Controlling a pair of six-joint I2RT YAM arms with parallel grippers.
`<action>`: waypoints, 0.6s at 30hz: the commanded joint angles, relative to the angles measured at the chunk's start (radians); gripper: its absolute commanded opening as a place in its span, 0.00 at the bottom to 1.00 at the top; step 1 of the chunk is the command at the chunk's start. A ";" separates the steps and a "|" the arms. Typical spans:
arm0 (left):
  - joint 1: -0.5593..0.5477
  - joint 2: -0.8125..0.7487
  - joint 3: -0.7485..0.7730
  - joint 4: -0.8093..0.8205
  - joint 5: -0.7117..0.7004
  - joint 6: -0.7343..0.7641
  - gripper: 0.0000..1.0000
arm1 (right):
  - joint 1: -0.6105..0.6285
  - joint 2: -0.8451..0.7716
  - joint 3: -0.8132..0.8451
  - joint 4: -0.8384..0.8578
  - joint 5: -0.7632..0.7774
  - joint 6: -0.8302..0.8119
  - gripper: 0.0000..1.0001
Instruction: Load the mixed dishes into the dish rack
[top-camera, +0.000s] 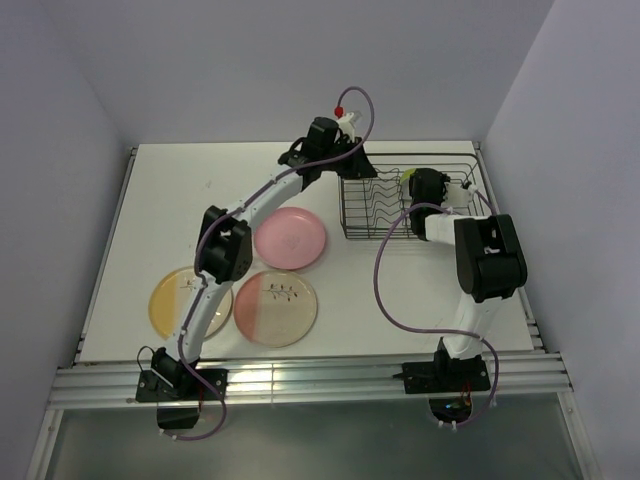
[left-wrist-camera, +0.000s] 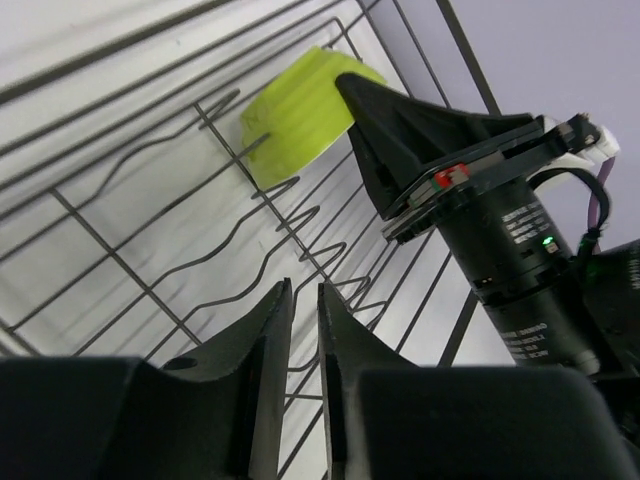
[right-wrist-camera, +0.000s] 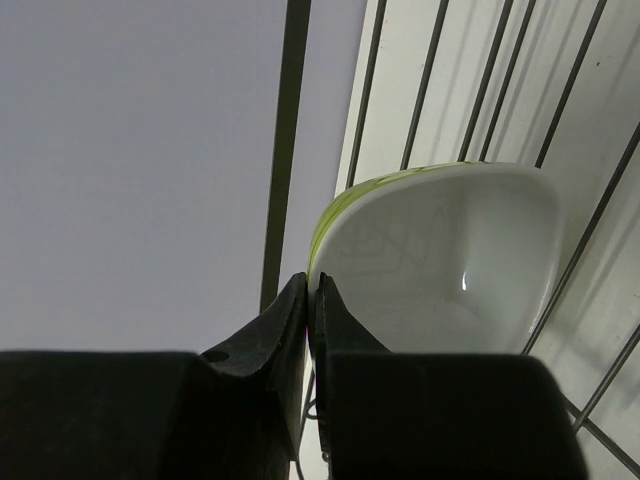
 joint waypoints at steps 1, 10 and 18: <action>-0.010 0.043 0.052 0.084 0.088 -0.044 0.24 | 0.021 0.012 -0.037 -0.244 -0.026 -0.014 0.08; -0.018 0.044 0.013 0.118 0.076 -0.065 0.27 | 0.040 -0.016 -0.003 -0.354 0.006 -0.065 0.21; -0.018 0.032 -0.008 0.095 0.065 -0.043 0.28 | 0.063 -0.003 0.080 -0.500 0.035 -0.083 0.40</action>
